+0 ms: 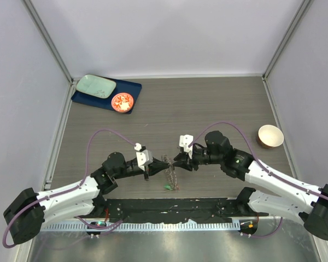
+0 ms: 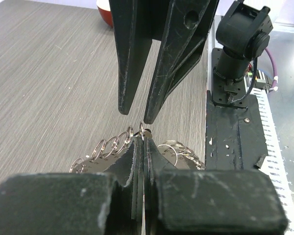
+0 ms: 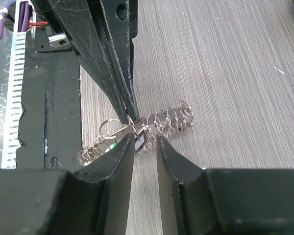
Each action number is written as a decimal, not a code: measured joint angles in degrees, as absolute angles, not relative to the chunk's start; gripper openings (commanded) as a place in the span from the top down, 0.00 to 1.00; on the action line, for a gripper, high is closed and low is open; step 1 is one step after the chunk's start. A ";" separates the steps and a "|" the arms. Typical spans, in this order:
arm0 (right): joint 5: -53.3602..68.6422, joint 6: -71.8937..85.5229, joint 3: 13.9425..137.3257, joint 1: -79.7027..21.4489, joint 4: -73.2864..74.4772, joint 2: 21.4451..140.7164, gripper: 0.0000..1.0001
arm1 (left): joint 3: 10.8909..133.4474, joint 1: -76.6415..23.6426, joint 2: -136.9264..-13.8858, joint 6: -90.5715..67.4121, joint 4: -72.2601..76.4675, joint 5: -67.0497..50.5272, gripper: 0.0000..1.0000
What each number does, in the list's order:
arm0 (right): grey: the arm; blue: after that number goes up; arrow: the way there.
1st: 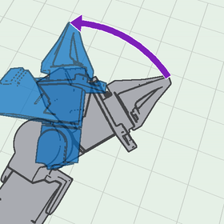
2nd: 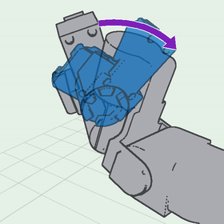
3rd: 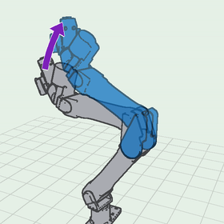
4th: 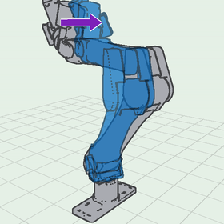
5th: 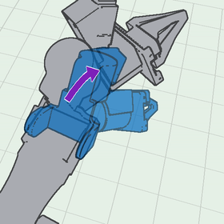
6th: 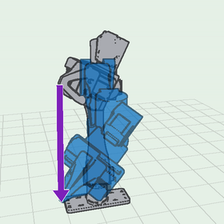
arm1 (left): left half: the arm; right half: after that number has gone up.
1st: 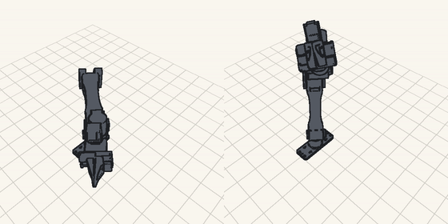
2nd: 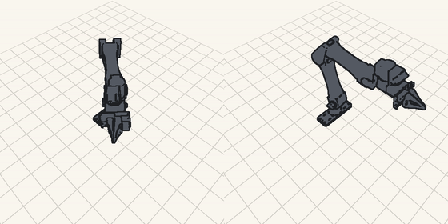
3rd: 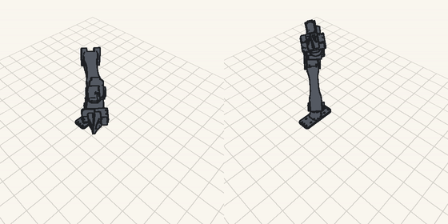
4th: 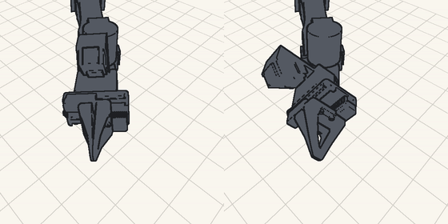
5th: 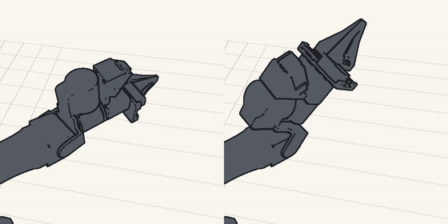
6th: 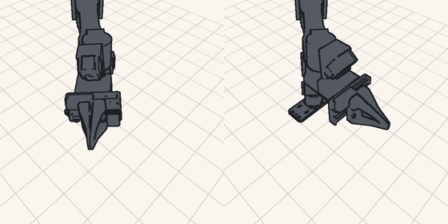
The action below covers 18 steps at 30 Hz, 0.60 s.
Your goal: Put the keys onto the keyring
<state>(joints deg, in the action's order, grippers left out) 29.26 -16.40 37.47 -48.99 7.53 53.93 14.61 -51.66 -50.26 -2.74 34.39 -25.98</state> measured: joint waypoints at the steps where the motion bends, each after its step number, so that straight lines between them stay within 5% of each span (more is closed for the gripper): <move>1: 29.41 -16.36 37.47 -48.99 7.22 54.04 0.70 | 14.61 -51.66 -50.22 -2.85 34.68 -26.04 1.00; 11: 31.07 -16.32 37.47 -48.99 6.35 54.78 0.80 | 14.11 -51.66 -49.71 -3.86 36.69 -26.11 1.00; 15: 31.59 -16.34 37.47 -48.97 6.37 54.78 0.97 | 13.69 -51.66 -49.19 -4.10 37.04 -26.11 1.00; 18: 31.92 -16.40 37.47 -48.93 6.50 54.81 0.99 | 13.67 -51.53 -48.93 -4.12 37.06 -25.93 1.00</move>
